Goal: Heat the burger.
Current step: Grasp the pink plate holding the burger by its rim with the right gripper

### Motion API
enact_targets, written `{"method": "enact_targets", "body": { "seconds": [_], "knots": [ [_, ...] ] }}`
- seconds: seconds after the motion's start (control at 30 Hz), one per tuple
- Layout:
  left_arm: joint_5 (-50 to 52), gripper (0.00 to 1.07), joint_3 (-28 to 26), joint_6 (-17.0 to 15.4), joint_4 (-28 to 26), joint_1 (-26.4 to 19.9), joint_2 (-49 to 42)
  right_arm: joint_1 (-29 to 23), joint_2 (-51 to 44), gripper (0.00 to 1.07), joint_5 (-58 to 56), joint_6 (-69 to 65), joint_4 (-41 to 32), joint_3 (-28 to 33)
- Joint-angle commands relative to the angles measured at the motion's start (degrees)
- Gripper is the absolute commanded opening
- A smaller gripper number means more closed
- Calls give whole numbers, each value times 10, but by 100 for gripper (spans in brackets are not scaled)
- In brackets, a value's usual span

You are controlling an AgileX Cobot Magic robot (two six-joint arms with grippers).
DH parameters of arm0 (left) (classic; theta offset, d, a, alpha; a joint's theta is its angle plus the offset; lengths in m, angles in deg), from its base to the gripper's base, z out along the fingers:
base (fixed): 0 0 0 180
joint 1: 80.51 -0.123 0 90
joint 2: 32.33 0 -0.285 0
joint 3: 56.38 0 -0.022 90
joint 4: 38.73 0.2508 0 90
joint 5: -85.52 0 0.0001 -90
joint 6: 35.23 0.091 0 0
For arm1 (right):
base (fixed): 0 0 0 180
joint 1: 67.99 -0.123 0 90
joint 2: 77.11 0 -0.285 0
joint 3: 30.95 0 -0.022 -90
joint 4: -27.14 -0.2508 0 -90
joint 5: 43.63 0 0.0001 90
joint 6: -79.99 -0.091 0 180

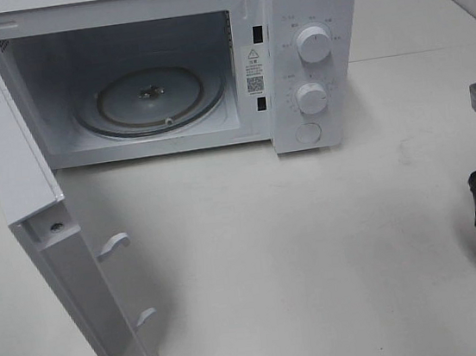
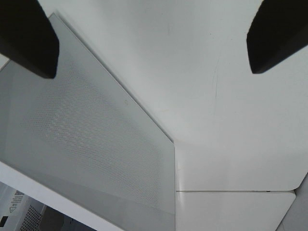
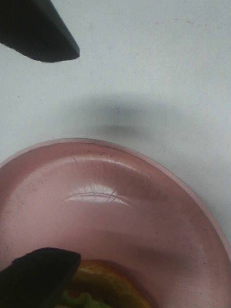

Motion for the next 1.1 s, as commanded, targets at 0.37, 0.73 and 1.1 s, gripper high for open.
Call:
{"method": "enact_targets", "body": {
  "seconds": [0.37,0.73,1.1],
  "knots": [
    [5,98,4,0,1,0,-10,3,73,95,45,-16,4,1],
    [5,98,4,0,1,0,-10,3,121,92,76,-14,7,1],
    [5,98,4,0,1,0,-10,3,128,88,95,-15,21,1]
  ]
}}
